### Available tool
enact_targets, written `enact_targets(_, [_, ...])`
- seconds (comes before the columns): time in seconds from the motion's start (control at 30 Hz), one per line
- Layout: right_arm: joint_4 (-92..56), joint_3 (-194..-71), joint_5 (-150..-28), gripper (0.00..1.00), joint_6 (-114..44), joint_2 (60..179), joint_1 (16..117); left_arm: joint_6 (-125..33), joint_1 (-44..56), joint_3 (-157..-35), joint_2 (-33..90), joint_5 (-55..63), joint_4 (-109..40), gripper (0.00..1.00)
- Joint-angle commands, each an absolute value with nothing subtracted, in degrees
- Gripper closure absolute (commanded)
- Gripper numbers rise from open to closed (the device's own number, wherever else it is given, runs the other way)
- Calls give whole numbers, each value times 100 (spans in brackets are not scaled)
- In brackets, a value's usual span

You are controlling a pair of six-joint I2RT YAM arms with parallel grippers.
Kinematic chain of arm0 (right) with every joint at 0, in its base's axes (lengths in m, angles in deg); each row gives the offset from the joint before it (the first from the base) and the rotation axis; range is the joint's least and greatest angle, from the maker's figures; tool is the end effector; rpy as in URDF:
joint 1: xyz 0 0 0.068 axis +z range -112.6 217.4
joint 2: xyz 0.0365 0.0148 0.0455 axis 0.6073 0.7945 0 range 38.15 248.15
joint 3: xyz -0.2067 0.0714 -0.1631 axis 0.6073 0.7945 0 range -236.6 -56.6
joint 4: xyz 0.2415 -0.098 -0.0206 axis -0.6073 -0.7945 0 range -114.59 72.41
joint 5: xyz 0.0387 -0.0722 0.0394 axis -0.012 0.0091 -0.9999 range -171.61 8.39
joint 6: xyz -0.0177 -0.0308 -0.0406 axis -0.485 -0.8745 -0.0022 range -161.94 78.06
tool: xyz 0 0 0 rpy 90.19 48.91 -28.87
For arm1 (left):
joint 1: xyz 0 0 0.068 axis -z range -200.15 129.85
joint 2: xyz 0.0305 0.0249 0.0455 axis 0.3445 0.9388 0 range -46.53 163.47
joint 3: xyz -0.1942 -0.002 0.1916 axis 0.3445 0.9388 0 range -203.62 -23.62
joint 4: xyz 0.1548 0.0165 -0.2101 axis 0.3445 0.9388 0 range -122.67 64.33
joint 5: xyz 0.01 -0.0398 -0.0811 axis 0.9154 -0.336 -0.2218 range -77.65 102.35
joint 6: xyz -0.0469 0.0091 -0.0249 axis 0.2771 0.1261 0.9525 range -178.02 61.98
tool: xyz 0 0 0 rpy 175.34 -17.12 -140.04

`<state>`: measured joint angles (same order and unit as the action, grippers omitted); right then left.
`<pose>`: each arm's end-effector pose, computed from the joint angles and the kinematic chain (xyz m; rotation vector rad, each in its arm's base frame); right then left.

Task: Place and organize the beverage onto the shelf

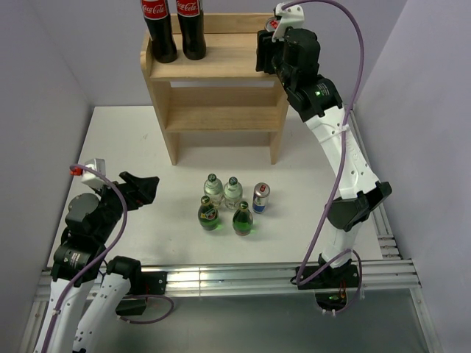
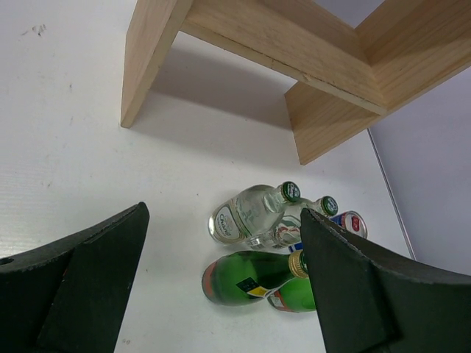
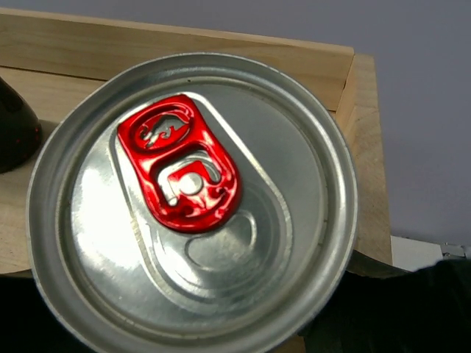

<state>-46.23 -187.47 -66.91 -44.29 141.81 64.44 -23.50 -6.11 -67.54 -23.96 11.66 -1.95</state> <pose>0.3435 0.1654 0.5327 -0.2090 1.5828 0.1307 0.0879 -0.0224 0.3421 -0.3068 1.7497 -0.6296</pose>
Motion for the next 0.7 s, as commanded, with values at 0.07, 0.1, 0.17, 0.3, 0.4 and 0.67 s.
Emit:
enact_targets(0.07, [-4677,-18923,-6685,100,-4273,14116,6359,-2409,-644,-6739,-2464,1165,-366,10])
enact_targets(0.1, [-4694,-18923,-6676,98,-4256,14125,6359,-2409,-644,-6747,-2456,1173,-366,10])
enact_targets(0.17, [-4703,-18914,-6667,74,-4238,14142,6367,-2409,-644,-6747,-2473,1174,-366,10])
enact_targets(0.3, [-4695,-18809,-6615,37,-4203,14134,6359,-2409,-644,-6739,-2491,1182,-358,10])
enact_targets(0.4, [-4694,-18809,-6553,27,-4203,14160,6359,-2409,-644,-6747,-2491,1182,-358,10])
enact_targets(0.67, [-4694,-18800,-6544,13,-4054,14213,6359,-2409,-653,-6747,-2500,1182,-366,10])
